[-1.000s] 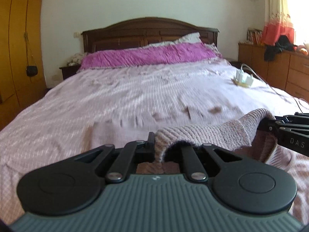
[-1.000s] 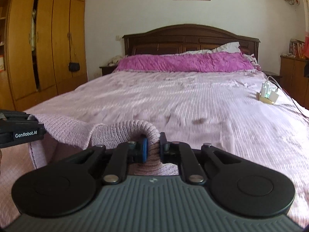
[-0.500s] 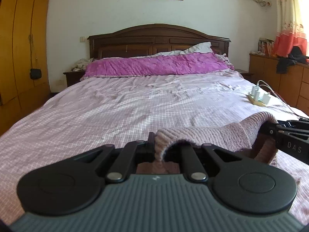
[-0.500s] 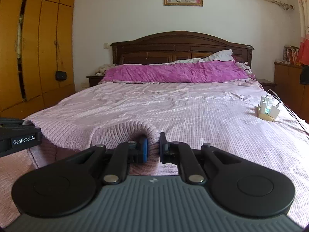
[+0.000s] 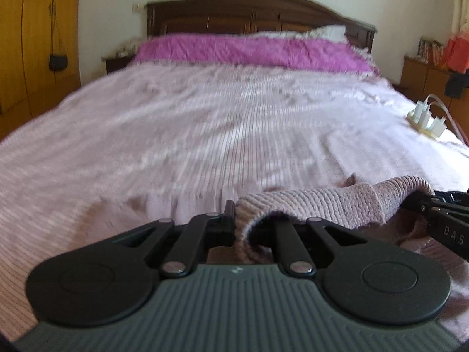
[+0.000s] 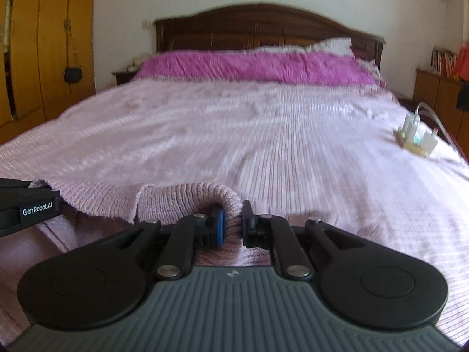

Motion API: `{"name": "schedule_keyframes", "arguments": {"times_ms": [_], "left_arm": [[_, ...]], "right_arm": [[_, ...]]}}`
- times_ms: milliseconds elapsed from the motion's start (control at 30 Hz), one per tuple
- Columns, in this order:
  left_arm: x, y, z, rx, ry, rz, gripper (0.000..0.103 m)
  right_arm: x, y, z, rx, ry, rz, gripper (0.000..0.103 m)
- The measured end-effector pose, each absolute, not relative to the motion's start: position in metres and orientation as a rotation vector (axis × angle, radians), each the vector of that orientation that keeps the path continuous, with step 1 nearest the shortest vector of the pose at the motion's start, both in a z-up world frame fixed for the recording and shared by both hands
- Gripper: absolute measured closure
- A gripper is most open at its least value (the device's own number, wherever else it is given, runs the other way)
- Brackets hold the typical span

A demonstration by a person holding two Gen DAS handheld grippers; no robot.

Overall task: Fold small clothes
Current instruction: 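Lift the held hem with both grippers and fold it toward the collar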

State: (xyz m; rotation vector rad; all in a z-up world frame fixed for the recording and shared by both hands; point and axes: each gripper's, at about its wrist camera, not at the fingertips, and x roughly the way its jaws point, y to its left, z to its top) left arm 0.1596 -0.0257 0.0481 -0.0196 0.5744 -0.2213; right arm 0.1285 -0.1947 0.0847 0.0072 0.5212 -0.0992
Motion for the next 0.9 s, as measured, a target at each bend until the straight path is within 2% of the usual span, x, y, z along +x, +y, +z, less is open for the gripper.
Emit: {"name": "schedule_keyframes", "arguments": {"times_ms": [167,233,300,333,367,400,433,500,667,900], "left_arm": [[0.167,-0.029,0.027,0.01,0.637,-0.22,0.092],[0.164,-0.03,0.029,0.033,0.639,-0.225,0.092],[0.161,-0.028,0.034,0.04,0.646,-0.226,0.088],[0.159,-0.026,0.038,0.038,0.648,-0.226,0.081],[0.159,-0.026,0.041,0.036,0.649,-0.222,0.071],[0.159,-0.025,0.044,0.036,0.646,-0.216,0.067],[0.155,-0.022,0.047,0.041,0.642,-0.216,0.061],[0.149,-0.019,0.052,0.062,0.64,-0.23,0.06],[0.132,-0.007,0.067,0.092,0.637,-0.258,0.059],[0.101,-0.002,0.086,0.148,0.584,-0.287,0.059]], "right_arm": [[0.152,-0.202,0.049,0.062,0.627,-0.106,0.089],[0.153,-0.202,0.043,0.051,0.623,-0.099,0.085],[0.152,-0.201,0.042,0.05,0.623,-0.089,0.075],[0.15,-0.202,0.043,0.055,0.621,-0.087,0.072],[0.147,-0.203,0.046,0.065,0.617,-0.081,0.063],[0.145,-0.205,0.048,0.08,0.612,-0.074,0.054],[0.141,-0.207,0.05,0.098,0.602,-0.066,0.05],[0.126,-0.212,0.057,0.128,0.579,-0.039,0.039],[0.087,-0.225,0.072,0.137,0.537,-0.028,0.03],[0.032,-0.24,0.092,0.147,0.492,-0.028,0.029]]}}
